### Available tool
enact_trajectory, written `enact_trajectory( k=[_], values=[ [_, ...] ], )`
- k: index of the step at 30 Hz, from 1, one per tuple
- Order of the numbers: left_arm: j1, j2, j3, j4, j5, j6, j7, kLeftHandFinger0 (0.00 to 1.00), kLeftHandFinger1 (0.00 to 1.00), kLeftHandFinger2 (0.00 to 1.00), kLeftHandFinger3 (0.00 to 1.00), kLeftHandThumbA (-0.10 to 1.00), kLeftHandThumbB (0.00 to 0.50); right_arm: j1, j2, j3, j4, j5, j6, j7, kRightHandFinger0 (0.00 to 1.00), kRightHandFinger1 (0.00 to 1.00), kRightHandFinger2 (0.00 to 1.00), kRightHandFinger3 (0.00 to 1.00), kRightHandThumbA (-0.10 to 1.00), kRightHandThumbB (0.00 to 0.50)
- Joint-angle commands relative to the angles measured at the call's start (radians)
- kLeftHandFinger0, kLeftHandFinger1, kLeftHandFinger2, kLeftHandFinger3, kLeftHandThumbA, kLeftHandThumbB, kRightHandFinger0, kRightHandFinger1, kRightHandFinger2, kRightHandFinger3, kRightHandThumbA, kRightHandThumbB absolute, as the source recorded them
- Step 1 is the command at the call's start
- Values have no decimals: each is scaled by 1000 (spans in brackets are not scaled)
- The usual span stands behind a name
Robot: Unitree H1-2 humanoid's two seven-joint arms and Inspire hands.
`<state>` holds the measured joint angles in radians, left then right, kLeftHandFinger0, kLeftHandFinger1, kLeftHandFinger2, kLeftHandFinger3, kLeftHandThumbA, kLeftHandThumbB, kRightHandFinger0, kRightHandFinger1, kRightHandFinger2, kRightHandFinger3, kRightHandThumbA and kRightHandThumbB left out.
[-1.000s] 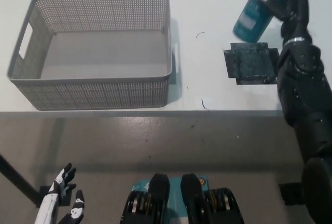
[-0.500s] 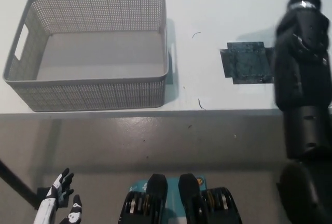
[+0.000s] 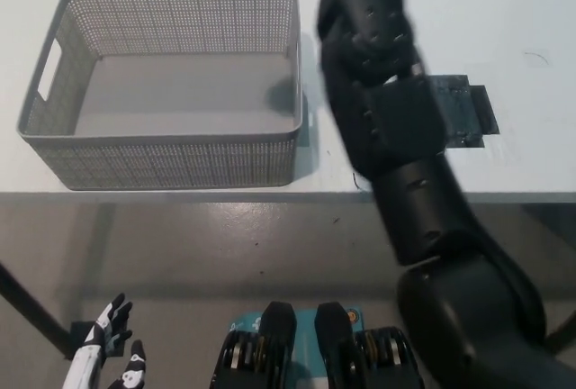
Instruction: Use the right hand to pick up an air purifying spray and put it inside a container
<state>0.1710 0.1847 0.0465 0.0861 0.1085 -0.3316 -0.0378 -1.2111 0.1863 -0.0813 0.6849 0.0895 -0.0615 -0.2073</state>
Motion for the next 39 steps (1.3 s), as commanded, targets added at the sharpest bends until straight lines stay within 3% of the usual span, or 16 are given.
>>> enact_trajectory(
  k=[1, 4, 8, 13, 14, 15, 16, 17, 21, 23, 31, 39],
  values=[
    [-13, 13, -13, -23, 13, -6, -8, 933, 1000, 1000, 1000, 350, 491, -44, 17, 27, 31, -13, -55, 29, 333, 323, 363, 343, -100, 424],
    [-9, 6, -15, -39, -7, 16, -13, 960, 1000, 1000, 1000, 324, 499, -21, 29, 56, 99, -43, -77, 21, 373, 328, 373, 355, -100, 419],
    [-4, 8, -19, -54, -12, 28, -18, 995, 1000, 1000, 1000, 378, 500, 10, 34, 81, 188, -55, -132, 14, 308, 316, 391, 381, -100, 416],
    [-9, 8, -24, -55, -1, 29, -17, 978, 1000, 1000, 1000, 378, 491, 26, 24, 109, 282, -88, -153, -10, 372, 337, 383, 407, -100, 420],
    [-9, 8, -23, -60, -1, 35, -16, 971, 1000, 1000, 1000, 357, 490, 34, 21, 119, 299, -93, -167, -2, 455, 429, 468, 485, -45, 427],
    [-8, 6, -23, -65, -4, 35, -15, 963, 1000, 1000, 1000, 331, 485, 38, 15, 136, 310, -105, -161, 16, 629, 643, 728, 788, 129, 471],
    [-10, 8, -23, -67, -5, 35, -16, 954, 1000, 1000, 1000, 319, 477, 39, 12, 136, 315, -88, -147, 54, 896, 979, 1000, 1000, 286, 499],
    [-12, 12, -25, -69, -6, 36, -19, 953, 1000, 1000, 1000, 318, 475, 43, 11, 126, 315, -59, -132, 99, 1000, 1000, 1000, 1000, 332, 500],
    [-19, 14, -25, -70, 6, 40, -15, 931, 1000, 1000, 1000, 336, 486, 60, -11, 159, 309, -71, -125, 188, 1000, 1000, 1000, 1000, 603, 500],
    [-17, 12, -24, -76, 0, 52, -16, 932, 1000, 1000, 1000, 335, 496, 61, -20, 168, 306, -74, -123, 209, 1000, 1000, 1000, 1000, 666, 500],
    [-8, 17, -25, -65, 17, 43, -11, 919, 1000, 1000, 1000, 354, 500, 63, -39, 189, 286, -80, -83, 253, 1000, 1000, 1000, 1000, 694, 500],
    [7, 7, -24, -59, -3, 37, -11, 934, 1000, 1000, 1000, 290, 498, 77, -44, 197, 222, -89, -64, 268, 1000, 1000, 1000, 1000, 701, 500]
  ],
)
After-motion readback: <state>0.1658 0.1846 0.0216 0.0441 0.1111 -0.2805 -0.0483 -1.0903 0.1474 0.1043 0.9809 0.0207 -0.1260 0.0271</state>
